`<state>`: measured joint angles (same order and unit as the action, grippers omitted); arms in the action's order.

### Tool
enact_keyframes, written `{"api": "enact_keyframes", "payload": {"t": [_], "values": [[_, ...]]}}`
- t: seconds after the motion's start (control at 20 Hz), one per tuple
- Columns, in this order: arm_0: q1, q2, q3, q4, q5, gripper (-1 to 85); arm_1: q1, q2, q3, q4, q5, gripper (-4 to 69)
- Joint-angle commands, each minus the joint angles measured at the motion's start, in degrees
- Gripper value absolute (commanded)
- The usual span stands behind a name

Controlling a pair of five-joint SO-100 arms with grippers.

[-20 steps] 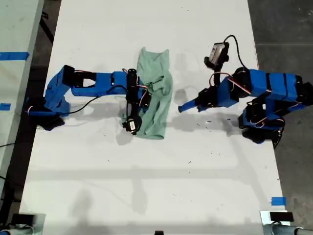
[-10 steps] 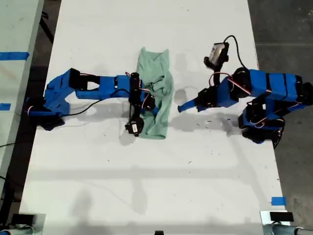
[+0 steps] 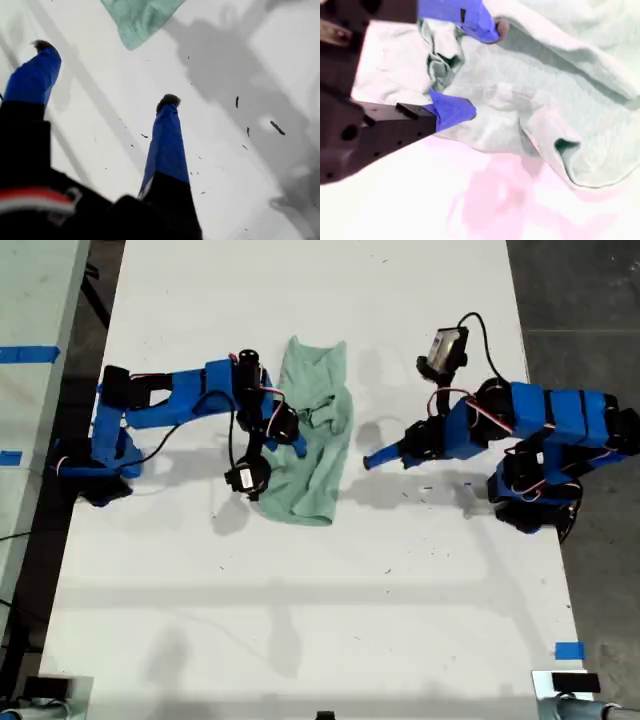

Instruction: Fold tshirt

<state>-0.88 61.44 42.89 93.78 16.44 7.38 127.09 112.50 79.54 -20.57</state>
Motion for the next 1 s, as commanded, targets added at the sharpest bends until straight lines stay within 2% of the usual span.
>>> {"api": "enact_keyframes", "payload": {"t": [0.0, 0.3, 0.45, 0.5, 0.6, 0.7, 0.95], "values": [[-0.1, 10.9, 0.2, 4.6, -0.2, 17.2, -0.7, 2.6, -1.1, -1.5, 0.3, 34.7], [2.5, 15.7, 4.5, 14.8, -4.2, 5.0, -0.9, 2.2, -2.1, -1.5, 0.4, 32.0], [5.1, 20.5, 12.4, 16.9, -9.0, 0.1, -1.1, 2.4, -2.1, -1.5, 1.1, 11.3], [6.0, 22.9, 16.2, 16.3, -10.5, 0.1, -1.2, 2.5, -2.2, -1.5, 1.2, 4.3], [8.0, 29.7, 25.7, 11.3, -12.7, 0.1, -1.7, 3.1, -2.3, -1.8, 1.2, 0.0], [9.8, 38.1, 38.0, 4.4, -15.4, 0.1, -2.4, 3.8, -2.3, -1.3, 1.7, -0.1], [13.5, 45.6, 51.6, -2.1, -21.0, 0.1, -4.0, 4.9, -1.8, 0.4, 3.5, -0.1]]}}
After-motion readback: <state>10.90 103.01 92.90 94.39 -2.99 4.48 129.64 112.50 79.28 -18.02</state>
